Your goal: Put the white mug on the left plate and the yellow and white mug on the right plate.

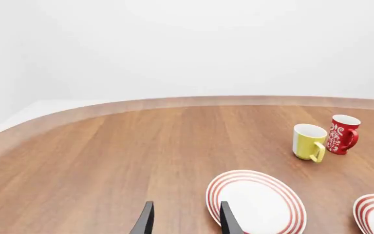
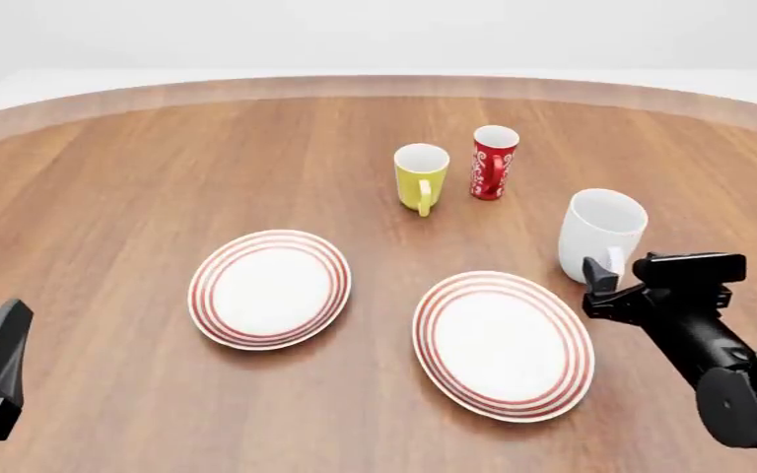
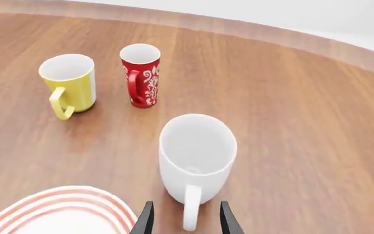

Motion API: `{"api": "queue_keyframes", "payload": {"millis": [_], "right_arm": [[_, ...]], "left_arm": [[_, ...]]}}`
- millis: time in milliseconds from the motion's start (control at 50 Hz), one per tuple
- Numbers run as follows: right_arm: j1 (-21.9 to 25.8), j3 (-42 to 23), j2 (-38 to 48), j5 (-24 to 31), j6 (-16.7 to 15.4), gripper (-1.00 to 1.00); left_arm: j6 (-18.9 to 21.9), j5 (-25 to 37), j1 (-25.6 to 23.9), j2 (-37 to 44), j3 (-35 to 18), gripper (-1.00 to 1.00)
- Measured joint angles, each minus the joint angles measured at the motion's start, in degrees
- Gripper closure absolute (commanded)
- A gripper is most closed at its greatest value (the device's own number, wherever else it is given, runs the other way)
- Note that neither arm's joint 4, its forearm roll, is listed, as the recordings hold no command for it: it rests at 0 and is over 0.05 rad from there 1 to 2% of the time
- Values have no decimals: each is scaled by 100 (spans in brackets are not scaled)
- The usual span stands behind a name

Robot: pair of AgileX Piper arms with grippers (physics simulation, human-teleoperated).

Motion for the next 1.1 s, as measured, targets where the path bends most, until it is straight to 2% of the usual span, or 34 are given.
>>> {"api": "queue_keyframes", "payload": {"millis": [540,560,860,1100], "right_arm": [[-92,-304,820,-206,119,-100],[-89,-311,838,-208,121,100],[-48,-261,862,-279,206,100],[55,-120,562,-213,237,100]], "left_arm": [[0,0,0,0,0,-100],[0,0,0,0,0,-100],[0,0,0,0,0,-100],[0,0,0,0,0,-100]]}}
